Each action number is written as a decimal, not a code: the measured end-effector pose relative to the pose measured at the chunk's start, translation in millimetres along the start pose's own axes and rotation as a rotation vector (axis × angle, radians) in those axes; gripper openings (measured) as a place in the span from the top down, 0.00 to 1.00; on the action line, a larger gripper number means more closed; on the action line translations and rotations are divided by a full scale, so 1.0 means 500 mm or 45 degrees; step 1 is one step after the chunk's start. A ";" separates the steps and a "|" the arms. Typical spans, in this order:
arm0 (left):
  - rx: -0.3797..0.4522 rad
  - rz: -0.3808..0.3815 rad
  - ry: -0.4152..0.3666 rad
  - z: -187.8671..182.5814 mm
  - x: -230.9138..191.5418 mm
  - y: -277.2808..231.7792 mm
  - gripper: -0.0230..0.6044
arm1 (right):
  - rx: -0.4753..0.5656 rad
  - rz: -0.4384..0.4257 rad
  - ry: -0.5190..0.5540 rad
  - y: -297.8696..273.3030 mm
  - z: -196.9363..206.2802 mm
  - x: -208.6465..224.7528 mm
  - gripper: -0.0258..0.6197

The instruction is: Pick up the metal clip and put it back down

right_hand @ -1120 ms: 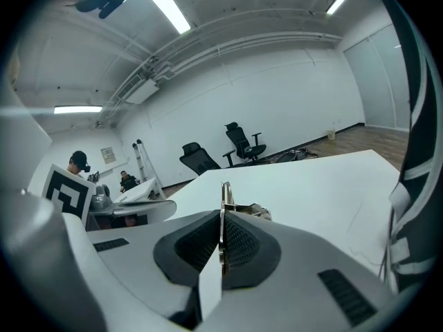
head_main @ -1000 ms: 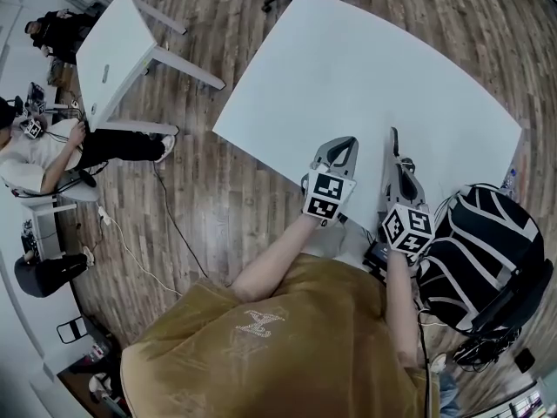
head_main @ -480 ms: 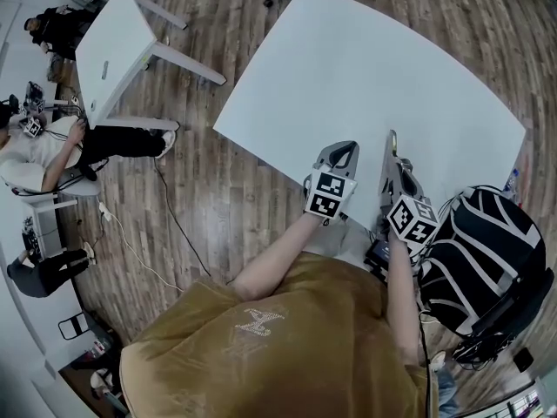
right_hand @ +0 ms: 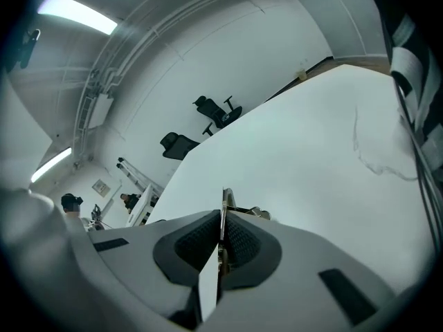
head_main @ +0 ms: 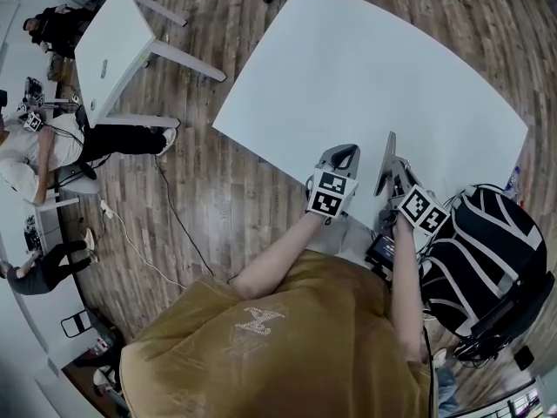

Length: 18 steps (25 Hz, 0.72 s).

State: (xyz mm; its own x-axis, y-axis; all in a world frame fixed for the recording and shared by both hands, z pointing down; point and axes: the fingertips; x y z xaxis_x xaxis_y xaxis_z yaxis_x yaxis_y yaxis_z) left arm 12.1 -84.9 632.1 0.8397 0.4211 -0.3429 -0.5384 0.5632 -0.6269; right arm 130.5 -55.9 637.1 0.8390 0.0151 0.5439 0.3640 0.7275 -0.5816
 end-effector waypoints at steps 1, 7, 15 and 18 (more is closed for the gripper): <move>-0.002 0.000 0.003 0.001 0.000 -0.001 0.95 | 0.000 -0.003 -0.010 0.000 0.001 0.002 0.95; -0.017 -0.003 0.047 0.015 -0.002 -0.004 0.95 | -0.021 -0.049 -0.038 -0.010 0.010 0.004 0.94; -0.037 0.008 0.065 0.027 -0.003 -0.005 0.95 | -0.076 -0.110 -0.013 -0.017 0.015 0.002 0.93; -0.031 0.029 0.069 0.020 0.001 -0.004 0.95 | -0.081 -0.076 0.065 -0.016 0.016 0.001 0.92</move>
State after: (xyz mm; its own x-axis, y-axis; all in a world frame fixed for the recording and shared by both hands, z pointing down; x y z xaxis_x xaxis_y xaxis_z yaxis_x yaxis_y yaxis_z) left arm 13.0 -78.8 640.0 0.8304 0.3937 -0.3943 -0.5559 0.5365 -0.6349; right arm 124.7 -56.1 647.0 0.8341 -0.0631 0.5480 0.4373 0.6811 -0.5872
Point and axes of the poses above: the fingertips, and each gripper's own axes: y backward along the fingers, x to its right, z out of its underside, and after that the axes turned 12 degrees about y, right-handed
